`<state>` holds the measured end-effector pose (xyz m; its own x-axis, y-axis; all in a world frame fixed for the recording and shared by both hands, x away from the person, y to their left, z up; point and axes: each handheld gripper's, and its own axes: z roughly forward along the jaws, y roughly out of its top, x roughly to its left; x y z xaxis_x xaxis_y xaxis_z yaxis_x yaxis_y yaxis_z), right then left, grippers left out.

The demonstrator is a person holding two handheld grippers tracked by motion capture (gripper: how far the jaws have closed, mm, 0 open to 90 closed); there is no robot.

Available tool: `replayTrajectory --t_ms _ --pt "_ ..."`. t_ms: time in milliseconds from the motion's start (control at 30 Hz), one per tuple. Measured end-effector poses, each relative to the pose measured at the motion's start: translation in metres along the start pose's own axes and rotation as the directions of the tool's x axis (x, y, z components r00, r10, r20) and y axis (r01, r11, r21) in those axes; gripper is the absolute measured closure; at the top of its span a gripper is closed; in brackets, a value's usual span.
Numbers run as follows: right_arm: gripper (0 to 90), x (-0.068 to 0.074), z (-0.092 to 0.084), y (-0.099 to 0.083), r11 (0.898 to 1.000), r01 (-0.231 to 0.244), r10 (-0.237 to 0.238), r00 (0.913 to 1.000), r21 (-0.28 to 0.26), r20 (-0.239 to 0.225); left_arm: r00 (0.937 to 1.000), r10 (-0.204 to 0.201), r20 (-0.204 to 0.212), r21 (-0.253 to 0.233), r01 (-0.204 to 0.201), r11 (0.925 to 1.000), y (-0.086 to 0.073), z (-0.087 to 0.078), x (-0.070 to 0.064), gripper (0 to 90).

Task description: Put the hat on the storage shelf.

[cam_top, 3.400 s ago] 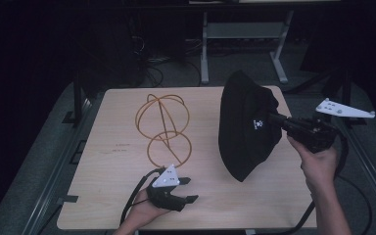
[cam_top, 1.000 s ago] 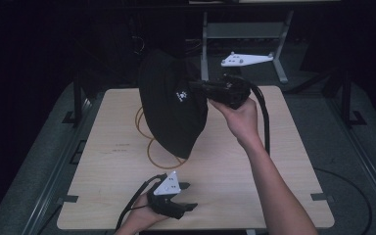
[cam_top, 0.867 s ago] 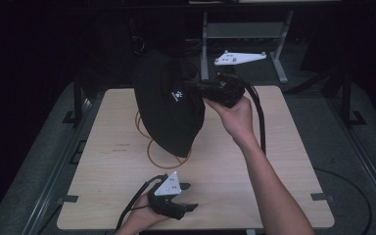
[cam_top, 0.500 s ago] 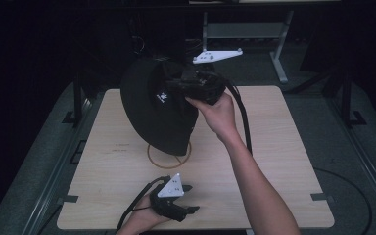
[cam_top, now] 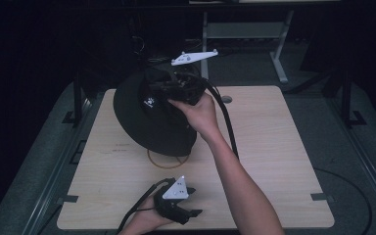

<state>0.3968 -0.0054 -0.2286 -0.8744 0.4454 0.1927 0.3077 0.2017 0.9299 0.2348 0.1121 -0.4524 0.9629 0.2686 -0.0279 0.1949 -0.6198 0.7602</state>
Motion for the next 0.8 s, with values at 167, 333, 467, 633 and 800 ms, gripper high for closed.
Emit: replayTrajectory --t_ms 167,333,467,633,800 --pt "85.4 0.003 0.01 0.0 1.0 0.004 -0.004 1.0 0.017 -0.007 1.0 0.005 -0.003 -0.002 -0.005 1.0 0.0 0.0 0.001 31.0" --pt "82.8 0.008 0.02 -0.002 0.999 0.011 -0.01 0.9996 0.038 -0.027 1.0 0.004 -0.001 -0.002 -0.004 1.0 -0.001 0.0 -0.001 30.9" --pt "80.4 0.012 0.029 -0.006 0.997 0.025 -0.022 0.9989 0.078 -0.04 1.0 -0.002 -0.001 0.004 0.002 1.0 -0.002 -0.002 -0.001 30.8" --pt "77.4 0.013 0.033 -0.01 0.994 0.036 -0.031 0.9984 0.102 -0.048 1.0 0.0 -0.001 0.007 0.0 1.0 -0.002 -0.001 -0.001 30.8" --pt "69.5 0.011 0.027 -0.011 0.995 0.031 -0.026 0.9982 0.095 -0.054 0.9999 0.008 0.008 0.011 -0.008 0.9999 -0.002 0.001 -0.003 30.7"
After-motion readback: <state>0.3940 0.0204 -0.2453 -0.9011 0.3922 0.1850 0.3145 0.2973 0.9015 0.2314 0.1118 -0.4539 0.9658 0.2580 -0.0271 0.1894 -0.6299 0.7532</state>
